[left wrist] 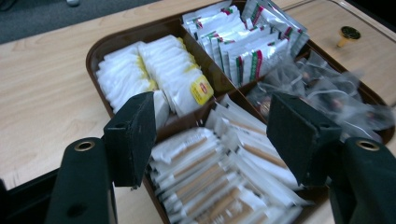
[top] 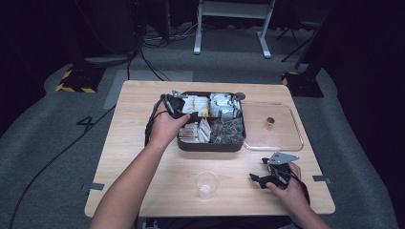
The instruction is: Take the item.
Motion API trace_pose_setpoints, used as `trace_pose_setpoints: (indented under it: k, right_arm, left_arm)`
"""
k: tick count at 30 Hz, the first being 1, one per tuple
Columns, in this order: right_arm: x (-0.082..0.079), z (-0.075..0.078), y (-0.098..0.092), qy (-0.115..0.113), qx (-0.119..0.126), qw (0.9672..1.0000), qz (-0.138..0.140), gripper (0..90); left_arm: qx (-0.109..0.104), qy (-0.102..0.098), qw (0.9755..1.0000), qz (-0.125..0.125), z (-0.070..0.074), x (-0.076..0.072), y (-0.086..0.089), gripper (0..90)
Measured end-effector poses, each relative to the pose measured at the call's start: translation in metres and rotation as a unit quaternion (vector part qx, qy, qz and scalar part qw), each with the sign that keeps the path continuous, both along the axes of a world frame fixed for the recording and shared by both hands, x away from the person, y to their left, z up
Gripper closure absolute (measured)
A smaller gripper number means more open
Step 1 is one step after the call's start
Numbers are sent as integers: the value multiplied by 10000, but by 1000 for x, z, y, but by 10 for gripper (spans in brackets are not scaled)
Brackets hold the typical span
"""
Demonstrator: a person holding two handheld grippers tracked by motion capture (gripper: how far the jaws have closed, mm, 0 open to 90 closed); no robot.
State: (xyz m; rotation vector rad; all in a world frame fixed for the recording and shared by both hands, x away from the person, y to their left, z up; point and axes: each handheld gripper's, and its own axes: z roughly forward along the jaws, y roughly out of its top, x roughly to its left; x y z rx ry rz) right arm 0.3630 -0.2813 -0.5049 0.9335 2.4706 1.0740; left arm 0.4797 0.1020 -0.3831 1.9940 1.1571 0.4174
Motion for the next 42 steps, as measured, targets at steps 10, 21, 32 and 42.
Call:
trace_pose_setpoints:
  k: [10, 21, 32, 42]
  right_arm:
    - [1, 0, 1, 1, 1, 10000, -17, 129]
    - [1, 0, 1, 3, 1, 10000, -15, 129]
    - [1, 0, 1, 4, -3, 10000, -10, 129]
    - [1, 0, 1, 4, 2, 10000, -5, 131]
  left_arm:
    - [38, 99, 9999, 64, -28, 50, -13, 396]
    - [-30, 426, 9991, -8, -55, 73, -27, 510]
    - [175, 654, 9977, 34, -59, 83, -36, 549]
    - [369, 845, 9956, 152, -70, 93, -47, 598]
